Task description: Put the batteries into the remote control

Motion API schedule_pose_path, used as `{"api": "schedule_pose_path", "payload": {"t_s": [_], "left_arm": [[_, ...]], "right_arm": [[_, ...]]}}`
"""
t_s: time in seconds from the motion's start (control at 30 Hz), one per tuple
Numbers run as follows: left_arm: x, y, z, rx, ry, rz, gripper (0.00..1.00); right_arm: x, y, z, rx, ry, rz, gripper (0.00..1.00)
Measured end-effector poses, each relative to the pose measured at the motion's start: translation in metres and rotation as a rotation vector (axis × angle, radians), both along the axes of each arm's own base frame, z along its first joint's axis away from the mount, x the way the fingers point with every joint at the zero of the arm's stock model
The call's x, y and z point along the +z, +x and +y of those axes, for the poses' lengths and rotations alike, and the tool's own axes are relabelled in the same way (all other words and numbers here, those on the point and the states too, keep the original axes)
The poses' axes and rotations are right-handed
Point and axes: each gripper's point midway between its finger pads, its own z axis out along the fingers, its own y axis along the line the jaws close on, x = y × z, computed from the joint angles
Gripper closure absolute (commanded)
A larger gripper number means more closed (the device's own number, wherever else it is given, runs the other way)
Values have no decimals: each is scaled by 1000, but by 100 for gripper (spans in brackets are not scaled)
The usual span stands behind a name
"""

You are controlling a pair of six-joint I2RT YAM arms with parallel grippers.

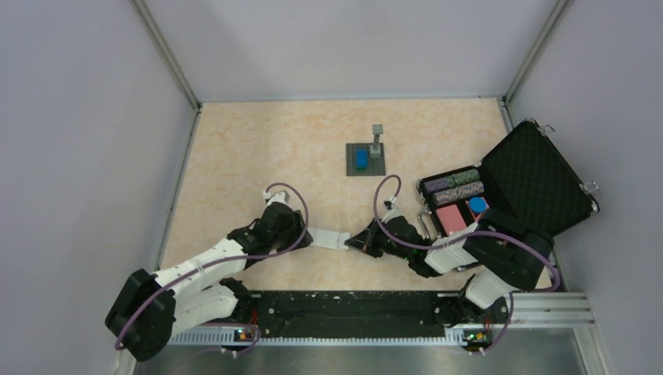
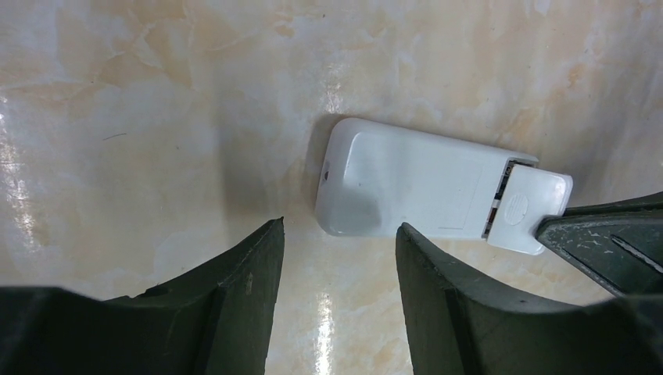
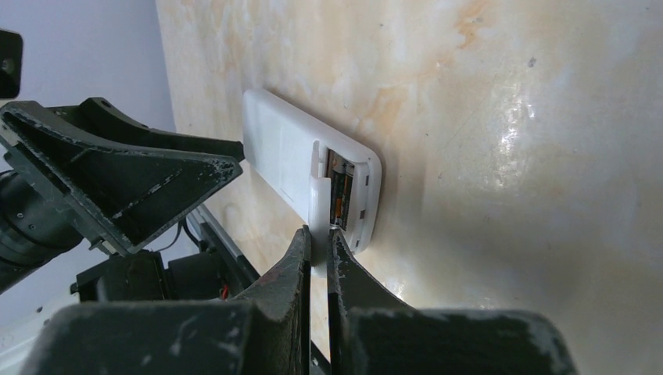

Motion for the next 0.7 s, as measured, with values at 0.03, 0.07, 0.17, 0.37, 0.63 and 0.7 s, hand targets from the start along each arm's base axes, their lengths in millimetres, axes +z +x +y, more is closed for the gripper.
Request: {"api": "schedule_pose_path", "payload": {"t_s": [0.03, 0.07, 0.17, 0.37, 0.63, 0.7], "left_arm": [[0, 0, 0, -2, 0, -3, 40], [1, 1, -1, -4, 0, -7, 40], [-1, 3, -2, -10, 3, -8, 40], [-7, 3, -4, -20, 9, 9, 40], [-8, 6, -7, -25, 4, 6, 49], [-9, 6, -7, -24, 7, 10, 54]], "right_arm": [[-1, 0, 0, -1, -1, 4, 100], [-3, 0, 0, -3, -2, 11, 100], [-3, 0, 1, -6, 7, 16, 100], [-4, 1, 3, -18, 23, 30, 100], [-5, 2, 1, -34, 30, 40, 100], [-4, 2, 1, -36, 30, 38, 100]]}}
